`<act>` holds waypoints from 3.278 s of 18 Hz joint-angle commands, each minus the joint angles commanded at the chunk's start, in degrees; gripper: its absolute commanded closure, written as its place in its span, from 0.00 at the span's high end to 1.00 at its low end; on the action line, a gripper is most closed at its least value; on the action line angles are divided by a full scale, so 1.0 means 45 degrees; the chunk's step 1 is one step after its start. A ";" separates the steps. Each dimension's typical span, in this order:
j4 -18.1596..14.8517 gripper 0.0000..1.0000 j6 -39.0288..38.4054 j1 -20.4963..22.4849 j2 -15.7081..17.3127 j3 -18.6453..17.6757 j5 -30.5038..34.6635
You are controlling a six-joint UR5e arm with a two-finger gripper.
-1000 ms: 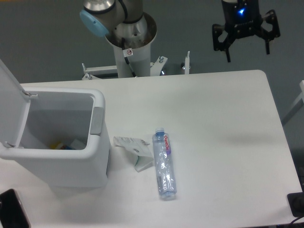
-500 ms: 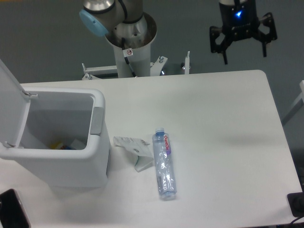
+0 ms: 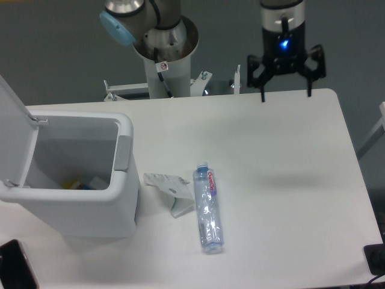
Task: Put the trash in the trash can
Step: 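Move the gripper down toward the white crumpled wrapper beside the bottle, then lower the gripper onto the white wrapper and close on it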
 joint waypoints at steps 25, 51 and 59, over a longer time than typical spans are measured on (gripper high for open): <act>0.0390 1.00 -0.9800 -0.3694 -0.4785 0.0429 -0.0979; 0.0762 0.50 -1.2715 -0.4632 -0.5783 0.0624 0.0781; 0.0722 0.05 -1.2539 -0.4632 -0.5705 0.0526 0.0859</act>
